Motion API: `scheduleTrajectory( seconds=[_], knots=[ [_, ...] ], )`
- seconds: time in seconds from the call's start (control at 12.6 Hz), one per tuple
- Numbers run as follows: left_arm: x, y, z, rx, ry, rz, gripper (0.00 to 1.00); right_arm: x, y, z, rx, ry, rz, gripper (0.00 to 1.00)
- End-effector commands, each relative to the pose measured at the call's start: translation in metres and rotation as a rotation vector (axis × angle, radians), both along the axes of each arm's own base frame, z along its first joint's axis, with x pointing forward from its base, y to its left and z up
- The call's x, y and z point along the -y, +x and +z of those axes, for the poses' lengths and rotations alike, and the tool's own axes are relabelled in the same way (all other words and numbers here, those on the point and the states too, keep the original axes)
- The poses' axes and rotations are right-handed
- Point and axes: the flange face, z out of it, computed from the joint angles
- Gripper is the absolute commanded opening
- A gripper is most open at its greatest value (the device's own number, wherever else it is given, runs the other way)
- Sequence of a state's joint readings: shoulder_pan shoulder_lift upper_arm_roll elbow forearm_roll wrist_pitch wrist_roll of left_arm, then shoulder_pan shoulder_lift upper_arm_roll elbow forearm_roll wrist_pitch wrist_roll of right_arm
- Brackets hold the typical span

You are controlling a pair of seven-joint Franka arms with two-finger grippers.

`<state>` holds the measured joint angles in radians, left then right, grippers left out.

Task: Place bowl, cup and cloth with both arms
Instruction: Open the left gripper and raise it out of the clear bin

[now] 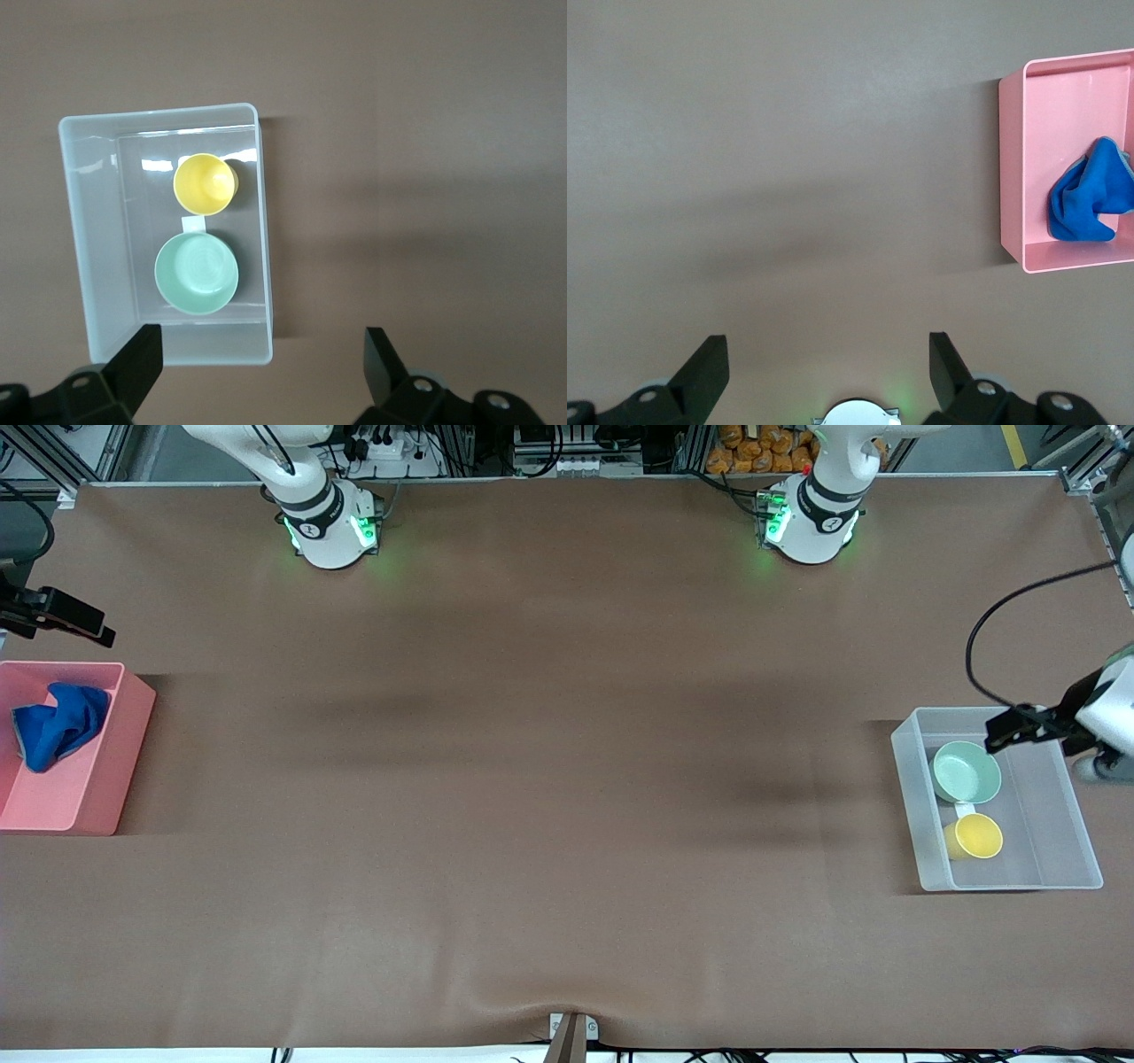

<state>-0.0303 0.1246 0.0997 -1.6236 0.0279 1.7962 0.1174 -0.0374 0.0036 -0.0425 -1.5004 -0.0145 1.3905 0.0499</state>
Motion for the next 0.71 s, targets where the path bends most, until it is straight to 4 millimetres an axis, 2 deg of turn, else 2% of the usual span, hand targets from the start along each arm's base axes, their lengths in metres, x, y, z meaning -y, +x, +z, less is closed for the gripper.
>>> scheduleTrajectory(
  seconds=[0.0,0.16,0.24,0.4,0.63],
  knots=[
    [0.002,-0.031,0.038,0.027,-0.029,0.008,1.00,0.004,-0.006,0.003,0.005,-0.007,0.003,1.00],
    [0.016,-0.038,0.050,0.038,-0.036,-0.005,1.00,0.003,-0.005,0.002,0.004,-0.007,0.005,1.00],
    [0.019,-0.039,0.049,0.026,-0.037,0.001,1.00,0.003,-0.005,0.003,0.005,-0.008,0.003,1.00],
    [0.019,-0.043,0.058,0.040,-0.037,-0.004,1.00,0.003,-0.005,0.003,0.005,-0.011,0.005,1.00],
    [0.016,-0.044,0.058,0.033,-0.038,-0.009,1.00,-0.001,-0.003,0.002,0.008,-0.013,0.008,1.00]
  ],
)
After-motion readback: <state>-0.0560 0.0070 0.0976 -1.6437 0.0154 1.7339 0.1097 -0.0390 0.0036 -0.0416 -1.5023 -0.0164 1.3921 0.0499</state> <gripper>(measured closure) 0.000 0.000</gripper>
